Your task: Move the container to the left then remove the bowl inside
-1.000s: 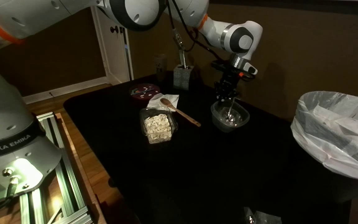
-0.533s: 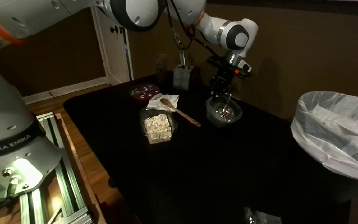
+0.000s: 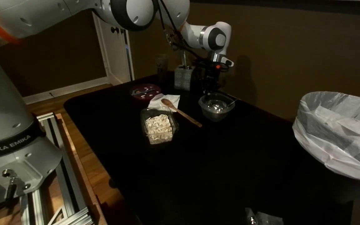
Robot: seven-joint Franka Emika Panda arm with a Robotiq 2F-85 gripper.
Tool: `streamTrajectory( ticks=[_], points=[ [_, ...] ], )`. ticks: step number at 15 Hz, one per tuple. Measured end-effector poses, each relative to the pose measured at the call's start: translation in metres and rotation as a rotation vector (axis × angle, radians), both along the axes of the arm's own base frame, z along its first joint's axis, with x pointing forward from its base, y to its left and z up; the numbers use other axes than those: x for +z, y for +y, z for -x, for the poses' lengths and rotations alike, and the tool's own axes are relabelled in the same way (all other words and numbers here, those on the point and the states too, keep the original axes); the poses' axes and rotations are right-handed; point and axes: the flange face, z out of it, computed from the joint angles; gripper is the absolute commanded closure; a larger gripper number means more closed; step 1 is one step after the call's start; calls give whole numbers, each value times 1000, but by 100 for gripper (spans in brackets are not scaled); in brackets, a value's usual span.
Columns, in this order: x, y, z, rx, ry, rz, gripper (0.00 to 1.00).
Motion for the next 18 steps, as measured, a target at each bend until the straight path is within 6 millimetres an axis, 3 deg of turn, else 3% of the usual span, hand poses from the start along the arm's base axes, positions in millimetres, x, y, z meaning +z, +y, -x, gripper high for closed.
streamTrajectory(
  ticks=[3, 4, 7, 9, 12, 14, 18],
  points=[
    [-2, 51, 3, 38, -17, 109, 99],
    [-3, 66, 5, 52, -23, 134, 72],
    [-4, 100, 9, 91, -35, 175, 53],
    [-4, 112, 11, 107, -36, 176, 39],
    [1, 110, 7, 107, -65, 164, 15],
    [12, 97, -4, 91, -127, 136, 1],
    [39, 39, -25, -5, -288, 14, 0]
  ],
)
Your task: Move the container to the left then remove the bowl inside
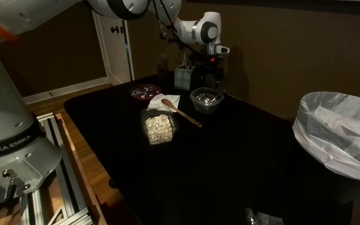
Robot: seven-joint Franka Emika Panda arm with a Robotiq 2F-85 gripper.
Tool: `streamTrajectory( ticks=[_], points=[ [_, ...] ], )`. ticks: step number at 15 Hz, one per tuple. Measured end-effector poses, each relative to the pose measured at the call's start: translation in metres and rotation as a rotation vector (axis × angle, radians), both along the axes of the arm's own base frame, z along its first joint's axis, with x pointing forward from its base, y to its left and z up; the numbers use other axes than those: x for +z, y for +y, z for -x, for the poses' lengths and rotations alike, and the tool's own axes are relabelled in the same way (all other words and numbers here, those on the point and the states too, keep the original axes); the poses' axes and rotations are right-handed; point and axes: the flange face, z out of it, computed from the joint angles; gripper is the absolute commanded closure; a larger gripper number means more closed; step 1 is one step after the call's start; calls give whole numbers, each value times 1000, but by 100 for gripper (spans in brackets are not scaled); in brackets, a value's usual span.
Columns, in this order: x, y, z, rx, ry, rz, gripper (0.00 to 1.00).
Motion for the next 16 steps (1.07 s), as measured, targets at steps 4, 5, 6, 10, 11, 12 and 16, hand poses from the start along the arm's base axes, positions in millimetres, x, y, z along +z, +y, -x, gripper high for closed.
streamTrajectory(
  ticks=[4, 5, 6, 10, 11, 12, 16],
  points=[
    [12, -51, -2, -15, -141, -168, 0],
    [12, -59, 1, -25, -167, -198, 0],
    [10, -65, 5, -29, -182, -220, 0],
    [10, -70, 27, -6, -241, -277, 0],
    [14, -67, 33, 2, -263, -280, 0],
    [18, -64, 39, 7, -284, -283, 0],
    [36, -55, 55, 17, -335, -280, 0]
  ],
)
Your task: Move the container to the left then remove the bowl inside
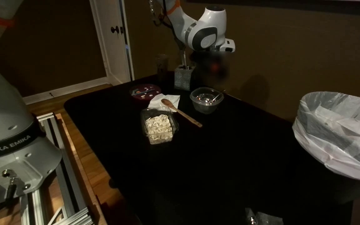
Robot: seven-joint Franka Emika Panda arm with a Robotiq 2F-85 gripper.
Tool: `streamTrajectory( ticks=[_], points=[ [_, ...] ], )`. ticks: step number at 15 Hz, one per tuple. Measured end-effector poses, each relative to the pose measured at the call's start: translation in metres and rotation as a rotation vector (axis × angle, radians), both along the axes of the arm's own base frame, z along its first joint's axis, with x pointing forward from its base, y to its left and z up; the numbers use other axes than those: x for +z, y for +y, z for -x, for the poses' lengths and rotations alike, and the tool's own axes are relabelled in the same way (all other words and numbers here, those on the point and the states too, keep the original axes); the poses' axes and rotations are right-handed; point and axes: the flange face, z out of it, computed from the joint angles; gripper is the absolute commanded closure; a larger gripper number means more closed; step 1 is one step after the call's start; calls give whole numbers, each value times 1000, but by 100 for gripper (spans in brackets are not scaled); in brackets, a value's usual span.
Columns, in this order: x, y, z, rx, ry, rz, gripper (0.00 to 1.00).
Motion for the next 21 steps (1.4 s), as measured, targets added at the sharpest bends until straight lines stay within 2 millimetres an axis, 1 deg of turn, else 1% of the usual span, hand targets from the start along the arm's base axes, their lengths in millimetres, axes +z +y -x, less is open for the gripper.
streamTrajectory(
  ticks=[3, 5, 7, 9, 10, 12, 15, 18, 21],
  points=[
    [-2, -1, -2, -2, -1, 1, 0],
    [-5, -8, -1, -46, 8, 12, 0],
    [-17, -17, 1, -108, 35, 26, 0],
    [-35, -24, 6, -152, 80, 30, 0],
    [-43, -24, 8, -163, 102, 27, 0],
    [-52, -22, 11, -172, 127, 11, 0],
    [-52, -14, 13, -173, 155, -26, 0],
    [-55, -19, 16, -184, 192, -11, 0],
    [-55, -18, 15, -183, 191, -12, 0]
  ],
)
